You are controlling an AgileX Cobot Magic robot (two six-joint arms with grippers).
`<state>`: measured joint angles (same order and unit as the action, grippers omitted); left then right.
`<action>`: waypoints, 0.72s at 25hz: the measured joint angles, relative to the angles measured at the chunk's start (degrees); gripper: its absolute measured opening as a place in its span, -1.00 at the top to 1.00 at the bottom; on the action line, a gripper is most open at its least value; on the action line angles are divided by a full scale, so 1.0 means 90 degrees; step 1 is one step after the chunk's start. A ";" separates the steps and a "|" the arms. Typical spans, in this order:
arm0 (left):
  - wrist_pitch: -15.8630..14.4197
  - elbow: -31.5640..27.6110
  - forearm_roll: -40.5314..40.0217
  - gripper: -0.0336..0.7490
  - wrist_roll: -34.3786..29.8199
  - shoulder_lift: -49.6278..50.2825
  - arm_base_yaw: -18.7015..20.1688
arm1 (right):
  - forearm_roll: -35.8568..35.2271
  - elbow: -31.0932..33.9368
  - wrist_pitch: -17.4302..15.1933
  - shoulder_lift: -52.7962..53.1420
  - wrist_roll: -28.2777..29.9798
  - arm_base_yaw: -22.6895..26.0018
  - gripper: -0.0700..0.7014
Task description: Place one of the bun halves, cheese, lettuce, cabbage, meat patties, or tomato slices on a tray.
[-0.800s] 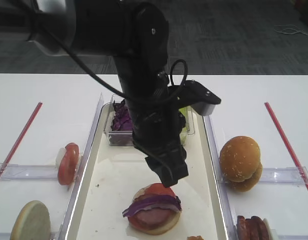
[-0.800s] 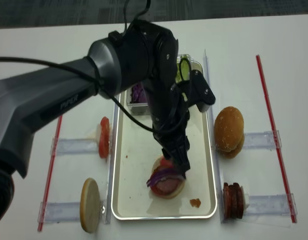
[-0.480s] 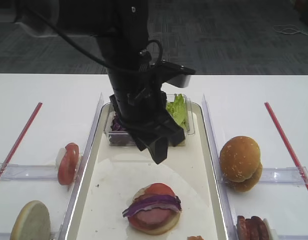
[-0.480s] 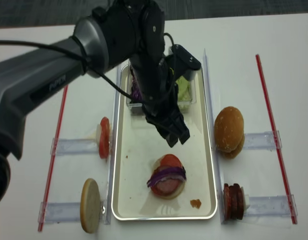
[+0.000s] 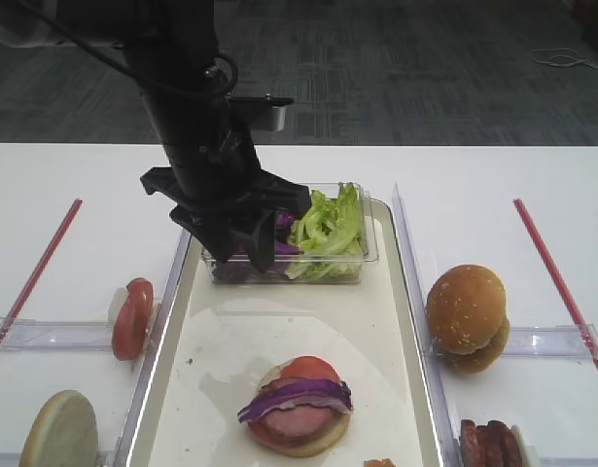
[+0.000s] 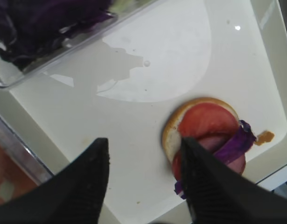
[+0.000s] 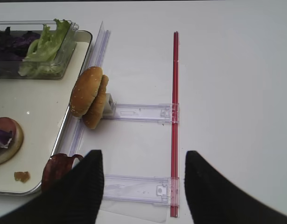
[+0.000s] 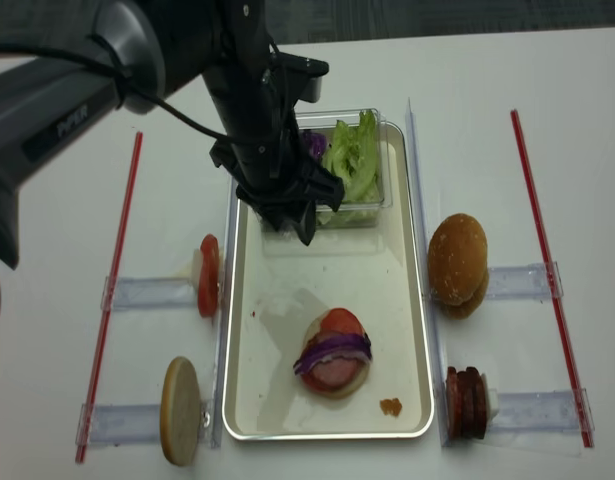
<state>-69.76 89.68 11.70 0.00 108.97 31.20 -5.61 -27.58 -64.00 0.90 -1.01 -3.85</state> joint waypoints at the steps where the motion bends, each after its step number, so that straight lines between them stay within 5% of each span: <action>1: 0.0000 0.0000 -0.0027 -0.03 0.0062 0.0000 -0.0058 | 0.0000 0.0000 0.0000 0.0000 0.0000 0.0000 -0.22; 18: -0.0015 0.0000 -0.0595 -0.03 0.0301 0.0000 -0.0945 | 0.0000 0.0000 0.0000 0.0000 0.0000 0.0000 -0.22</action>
<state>-69.90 89.68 6.34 2.71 108.97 22.70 -5.61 -27.58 -64.00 0.90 -1.01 -3.85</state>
